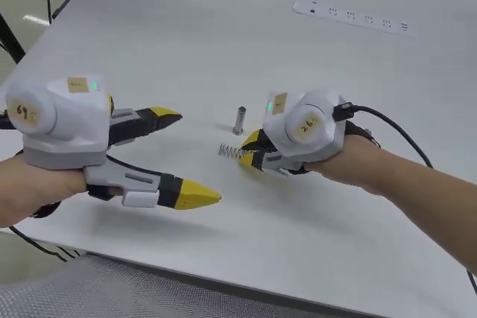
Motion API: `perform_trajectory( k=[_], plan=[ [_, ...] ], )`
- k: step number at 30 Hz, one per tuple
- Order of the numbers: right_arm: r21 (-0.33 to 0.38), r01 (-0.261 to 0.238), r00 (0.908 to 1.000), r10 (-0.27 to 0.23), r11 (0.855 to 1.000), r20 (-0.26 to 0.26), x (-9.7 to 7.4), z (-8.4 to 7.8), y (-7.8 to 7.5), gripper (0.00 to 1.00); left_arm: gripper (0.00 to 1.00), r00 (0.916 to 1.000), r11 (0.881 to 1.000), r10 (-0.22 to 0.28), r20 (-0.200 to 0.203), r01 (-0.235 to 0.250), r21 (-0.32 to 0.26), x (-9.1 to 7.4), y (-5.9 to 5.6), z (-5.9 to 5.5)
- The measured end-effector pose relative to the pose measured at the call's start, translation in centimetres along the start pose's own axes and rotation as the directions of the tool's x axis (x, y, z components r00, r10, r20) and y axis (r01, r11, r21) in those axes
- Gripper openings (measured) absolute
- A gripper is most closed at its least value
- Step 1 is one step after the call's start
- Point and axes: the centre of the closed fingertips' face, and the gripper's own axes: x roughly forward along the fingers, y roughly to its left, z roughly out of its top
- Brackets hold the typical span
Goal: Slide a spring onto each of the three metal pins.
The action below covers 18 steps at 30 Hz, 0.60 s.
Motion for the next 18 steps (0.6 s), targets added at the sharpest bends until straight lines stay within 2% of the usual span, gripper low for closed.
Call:
perform_trajectory(
  k=[5,9,18],
  plan=[
    [0.011,0.006,0.9998,-0.006,1.0,0.021,-1.2,0.2,0.0,0.08,0.89,0.9999,1.0,-0.012,0.002,0.012,-0.002,0.2,-0.4,0.1],
    [0.016,0.012,0.9994,-0.012,1.0,0.034,-2.7,0.0,0.2,0.08,0.89,0.9995,0.999,-0.033,-0.002,0.033,0.009,0.6,-1.1,0.3],
    [0.029,0.043,0.9965,-0.045,0.999,0.071,-5.9,0.0,0.5,0.08,0.87,0.9974,0.997,-0.072,-0.011,0.072,0.025,1.5,-1.7,0.8]
  ],
)
